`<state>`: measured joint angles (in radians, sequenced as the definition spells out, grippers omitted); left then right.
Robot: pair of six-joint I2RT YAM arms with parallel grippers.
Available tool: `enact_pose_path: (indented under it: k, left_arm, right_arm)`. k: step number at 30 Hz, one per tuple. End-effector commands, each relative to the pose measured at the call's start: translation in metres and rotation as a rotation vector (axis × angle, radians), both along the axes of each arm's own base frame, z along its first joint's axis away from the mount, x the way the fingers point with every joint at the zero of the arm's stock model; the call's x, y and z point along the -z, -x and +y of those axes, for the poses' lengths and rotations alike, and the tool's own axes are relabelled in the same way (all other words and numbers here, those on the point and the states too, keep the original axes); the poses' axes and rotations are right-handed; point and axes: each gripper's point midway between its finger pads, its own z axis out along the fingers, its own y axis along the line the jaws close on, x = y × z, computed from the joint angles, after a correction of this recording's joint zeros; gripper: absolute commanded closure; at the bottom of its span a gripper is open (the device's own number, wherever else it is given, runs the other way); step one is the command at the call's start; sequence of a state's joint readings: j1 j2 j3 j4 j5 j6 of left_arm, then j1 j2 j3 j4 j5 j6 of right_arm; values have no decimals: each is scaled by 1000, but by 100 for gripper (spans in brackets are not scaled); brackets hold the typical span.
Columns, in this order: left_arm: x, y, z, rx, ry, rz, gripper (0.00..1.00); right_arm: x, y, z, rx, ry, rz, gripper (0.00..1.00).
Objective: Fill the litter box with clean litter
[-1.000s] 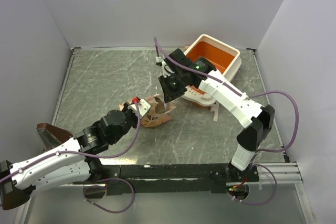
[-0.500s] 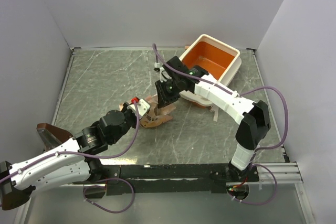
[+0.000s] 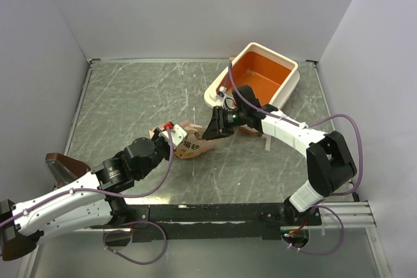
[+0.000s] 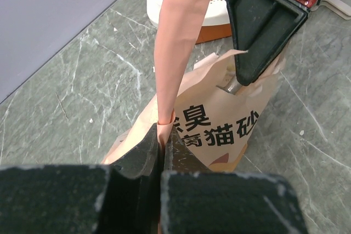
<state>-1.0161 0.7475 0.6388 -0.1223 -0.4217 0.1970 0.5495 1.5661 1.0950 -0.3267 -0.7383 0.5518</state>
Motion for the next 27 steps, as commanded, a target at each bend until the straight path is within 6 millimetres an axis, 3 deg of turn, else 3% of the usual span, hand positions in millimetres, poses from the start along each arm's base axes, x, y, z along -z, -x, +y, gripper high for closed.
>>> enact_pose_path:
  k: [1, 4, 6, 8, 18, 27]
  left_arm:
    - [-3, 0, 2, -8, 24, -11, 99]
    - [-2, 0, 2, -8, 24, -11, 99]
    - [-1, 0, 2, -10, 18, -10, 99]
    - [-1, -1, 1, -11, 17, -8, 99]
    - [-3, 0, 2, -6, 21, -16, 99]
    - [-5, 1, 2, -4, 24, -23, 99]
  right_arm:
    - [-6, 9, 9, -5, -132, 61, 100]
    - [-9, 15, 14, -13, -209, 78, 100]
    - [-23, 16, 16, -11, -271, 55, 100]
    - [-24, 19, 13, -1, -287, 67, 100]
    - [-68, 32, -12, 23, -410, -5, 100]
    - [-70, 37, -39, 67, -431, -26, 100]
